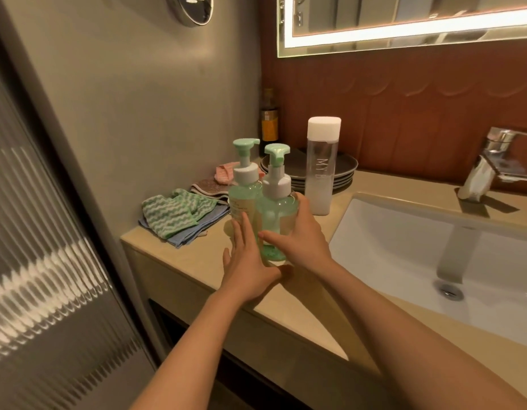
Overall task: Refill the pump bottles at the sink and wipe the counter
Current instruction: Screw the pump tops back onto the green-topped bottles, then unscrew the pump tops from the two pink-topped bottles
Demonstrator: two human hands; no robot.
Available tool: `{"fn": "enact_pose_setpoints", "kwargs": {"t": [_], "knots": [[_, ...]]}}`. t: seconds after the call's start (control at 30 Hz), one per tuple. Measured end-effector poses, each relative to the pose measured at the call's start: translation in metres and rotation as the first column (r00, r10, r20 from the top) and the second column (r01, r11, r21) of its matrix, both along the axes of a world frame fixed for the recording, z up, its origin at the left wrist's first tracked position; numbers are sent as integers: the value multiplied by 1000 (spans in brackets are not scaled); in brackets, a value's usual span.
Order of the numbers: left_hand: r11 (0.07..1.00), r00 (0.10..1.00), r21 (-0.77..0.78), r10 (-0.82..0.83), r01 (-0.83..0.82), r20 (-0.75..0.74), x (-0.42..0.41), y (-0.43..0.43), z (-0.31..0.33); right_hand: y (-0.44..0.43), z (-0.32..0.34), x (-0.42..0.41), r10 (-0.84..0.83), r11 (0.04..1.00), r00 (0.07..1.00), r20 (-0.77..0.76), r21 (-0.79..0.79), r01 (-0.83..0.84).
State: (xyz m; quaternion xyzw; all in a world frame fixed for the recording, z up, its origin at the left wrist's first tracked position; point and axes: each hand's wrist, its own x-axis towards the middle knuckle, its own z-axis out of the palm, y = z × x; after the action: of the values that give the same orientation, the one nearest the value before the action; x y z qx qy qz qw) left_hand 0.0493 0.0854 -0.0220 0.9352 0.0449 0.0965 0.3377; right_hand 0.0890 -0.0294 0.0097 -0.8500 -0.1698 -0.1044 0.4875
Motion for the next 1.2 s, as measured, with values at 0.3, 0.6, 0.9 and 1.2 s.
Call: {"fn": "enact_pose_setpoints", "kwargs": {"t": [0.3, 0.6, 0.9, 1.2], "knots": [[967, 944, 246, 17, 69, -331, -29, -24, 29, -23, 6, -14, 96, 990, 986, -135, -87, -108], [903, 894, 277, -203, 328, -399, -45, -66, 74, -69, 32, -17, 63, 980, 994, -84, -185, -78], [891, 892, 238, -296, 387, -341, 23, -150, 82, -157, 45, 24, 15, 983, 997, -79, -181, -29], [768, 755, 92, -588, 633, -292, 68, -266, 98, -270, 61, 17, -264, 964, 960, -95, 19, 266]]}}
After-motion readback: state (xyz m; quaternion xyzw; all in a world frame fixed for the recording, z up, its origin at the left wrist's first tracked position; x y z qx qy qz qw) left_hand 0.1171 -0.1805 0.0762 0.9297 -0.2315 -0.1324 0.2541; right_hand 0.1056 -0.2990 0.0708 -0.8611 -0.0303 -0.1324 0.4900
